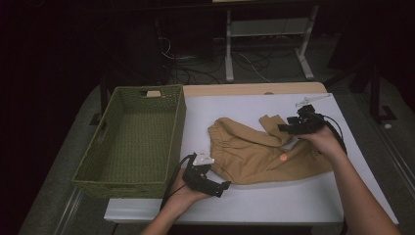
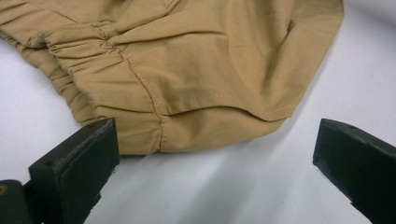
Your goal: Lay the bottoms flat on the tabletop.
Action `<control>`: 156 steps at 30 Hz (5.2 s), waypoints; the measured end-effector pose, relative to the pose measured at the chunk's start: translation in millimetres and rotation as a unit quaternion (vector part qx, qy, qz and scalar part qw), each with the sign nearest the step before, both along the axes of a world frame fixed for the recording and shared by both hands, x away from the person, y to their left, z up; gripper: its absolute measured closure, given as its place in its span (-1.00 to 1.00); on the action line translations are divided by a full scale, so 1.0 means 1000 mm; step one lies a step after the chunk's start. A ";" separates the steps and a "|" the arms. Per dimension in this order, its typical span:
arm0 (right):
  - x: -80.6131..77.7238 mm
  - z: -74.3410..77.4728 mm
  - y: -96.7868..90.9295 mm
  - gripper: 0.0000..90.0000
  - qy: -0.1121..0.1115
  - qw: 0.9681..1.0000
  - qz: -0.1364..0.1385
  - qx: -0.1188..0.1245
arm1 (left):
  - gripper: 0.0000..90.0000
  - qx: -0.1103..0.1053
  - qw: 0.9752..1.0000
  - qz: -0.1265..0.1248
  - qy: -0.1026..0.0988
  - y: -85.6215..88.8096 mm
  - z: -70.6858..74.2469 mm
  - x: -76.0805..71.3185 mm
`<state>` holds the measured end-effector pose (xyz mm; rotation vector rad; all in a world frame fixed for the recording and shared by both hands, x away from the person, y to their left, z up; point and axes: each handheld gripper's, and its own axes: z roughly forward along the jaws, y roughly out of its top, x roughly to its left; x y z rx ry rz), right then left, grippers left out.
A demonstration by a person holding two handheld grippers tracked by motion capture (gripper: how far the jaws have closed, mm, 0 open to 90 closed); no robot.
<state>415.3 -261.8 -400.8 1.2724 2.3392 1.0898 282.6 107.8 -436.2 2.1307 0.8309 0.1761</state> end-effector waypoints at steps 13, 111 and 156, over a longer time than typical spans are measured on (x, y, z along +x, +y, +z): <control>0.034 -0.014 -0.001 0.15 0.042 0.999 -0.024 -0.025 | -0.99 0.003 1.000 -0.005 0.002 0.000 -0.001 0.001; -0.021 -0.005 -0.068 0.98 0.019 0.998 -0.063 -0.007 | -0.98 0.007 1.000 0.001 0.003 0.001 -0.002 0.004; -0.100 -0.007 -0.042 0.08 0.021 0.999 0.023 0.041 | -0.98 0.012 1.000 -0.004 -0.004 -0.001 0.000 0.004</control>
